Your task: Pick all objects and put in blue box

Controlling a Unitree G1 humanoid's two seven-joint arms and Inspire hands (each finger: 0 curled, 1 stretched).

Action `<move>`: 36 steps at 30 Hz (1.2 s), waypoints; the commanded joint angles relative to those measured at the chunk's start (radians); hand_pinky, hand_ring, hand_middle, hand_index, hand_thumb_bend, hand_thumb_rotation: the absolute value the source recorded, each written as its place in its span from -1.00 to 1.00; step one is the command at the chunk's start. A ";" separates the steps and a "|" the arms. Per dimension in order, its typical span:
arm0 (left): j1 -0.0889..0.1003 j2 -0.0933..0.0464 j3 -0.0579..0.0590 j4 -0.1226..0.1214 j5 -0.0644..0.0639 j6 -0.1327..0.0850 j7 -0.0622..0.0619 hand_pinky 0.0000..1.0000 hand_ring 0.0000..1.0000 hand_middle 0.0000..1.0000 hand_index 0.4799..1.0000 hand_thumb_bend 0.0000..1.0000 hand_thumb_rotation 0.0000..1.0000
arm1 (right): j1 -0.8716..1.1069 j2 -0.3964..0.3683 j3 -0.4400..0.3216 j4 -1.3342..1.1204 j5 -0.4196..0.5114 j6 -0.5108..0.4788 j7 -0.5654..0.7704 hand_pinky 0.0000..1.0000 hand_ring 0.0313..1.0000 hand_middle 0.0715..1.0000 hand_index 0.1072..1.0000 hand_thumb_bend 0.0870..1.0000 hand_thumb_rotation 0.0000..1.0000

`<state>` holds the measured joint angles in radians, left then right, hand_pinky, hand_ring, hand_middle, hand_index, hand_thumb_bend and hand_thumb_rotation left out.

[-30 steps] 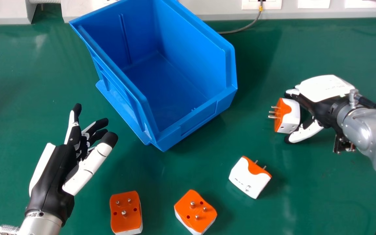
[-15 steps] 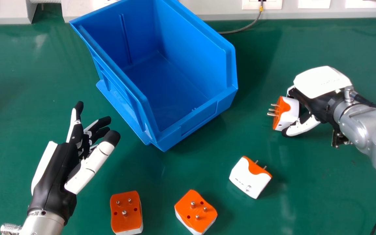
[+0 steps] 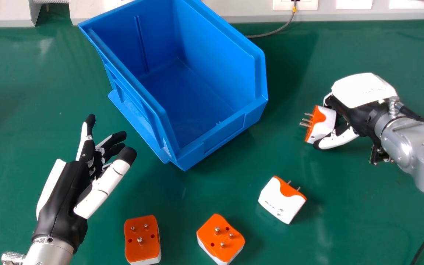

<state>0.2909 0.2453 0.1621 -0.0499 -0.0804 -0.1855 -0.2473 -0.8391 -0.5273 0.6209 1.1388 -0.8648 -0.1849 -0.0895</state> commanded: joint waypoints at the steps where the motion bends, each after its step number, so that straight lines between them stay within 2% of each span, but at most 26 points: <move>1: -0.007 -0.002 0.001 -0.014 -0.013 -0.008 -0.003 0.63 0.79 0.80 0.77 0.56 0.40 | -0.008 -0.003 -0.024 -0.009 0.025 -0.002 -0.022 -0.78 -0.75 -0.69 -0.71 -0.41 -0.07; 4: -0.009 -0.001 0.004 -0.009 -0.014 -0.009 -0.004 0.63 0.79 0.80 0.77 0.56 0.40 | 0.003 -0.013 -0.037 -0.028 0.041 -0.008 -0.015 -0.86 -0.82 -0.76 -0.76 -0.44 -0.10; 11: -0.009 0.005 0.010 -0.017 -0.010 0.007 0.001 0.64 0.79 0.80 0.77 0.56 0.41 | 0.076 -0.062 -0.114 -0.161 0.100 -0.012 -0.003 -0.84 -0.79 -0.73 -0.73 -0.48 -0.19; 15: -0.013 0.004 0.015 -0.018 -0.004 0.018 0.010 0.64 0.79 0.80 0.77 0.55 0.41 | 0.146 -0.097 -0.183 -0.276 0.149 -0.002 0.003 -0.86 -0.81 -0.75 -0.76 -0.50 -0.25; 20: -0.022 0.000 0.025 -0.008 -0.014 0.019 0.016 0.64 0.79 0.80 0.77 0.54 0.41 | 0.267 -0.132 -0.277 -0.480 0.190 0.046 -0.002 -0.93 -0.88 -0.83 -0.84 -0.51 -0.32; 23: -0.030 -0.001 0.031 0.002 -0.016 0.015 0.017 0.64 0.79 0.81 0.78 0.53 0.41 | 0.319 -0.137 -0.316 -0.572 0.193 0.074 0.007 -0.93 -0.88 -0.83 -0.84 -0.50 -0.31; 24: -0.034 0.000 0.035 0.006 -0.016 0.015 0.019 0.64 0.79 0.81 0.78 0.53 0.41 | 0.344 -0.139 -0.336 -0.618 0.201 0.084 0.010 -0.93 -0.89 -0.84 -0.83 -0.50 -0.30; 28: -0.031 -0.002 0.051 -0.007 -0.017 0.017 0.034 0.64 0.80 0.81 0.78 0.51 0.41 | 0.470 -0.151 -0.430 -0.813 0.234 0.108 0.012 -0.97 -0.93 -0.89 -0.90 -0.50 -0.28; 31: -0.028 -0.005 0.058 -0.018 -0.011 0.019 0.049 0.64 0.79 0.81 0.78 0.51 0.41 | 0.564 -0.167 -0.488 -0.950 0.237 0.104 0.017 -0.98 -0.94 -0.91 -0.93 -0.50 -0.24; 36: -0.021 -0.005 0.067 -0.029 -0.010 0.026 0.066 0.64 0.79 0.81 0.78 0.51 0.43 | 0.688 -0.183 -0.572 -1.136 0.259 0.094 0.057 -0.96 -0.92 -0.88 -0.89 -0.50 -0.23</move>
<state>0.2672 0.2427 0.2183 -0.0521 -0.0856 -0.1540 -0.1900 -0.1662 -0.6844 0.0922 0.0719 -0.6285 -0.0829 -0.0392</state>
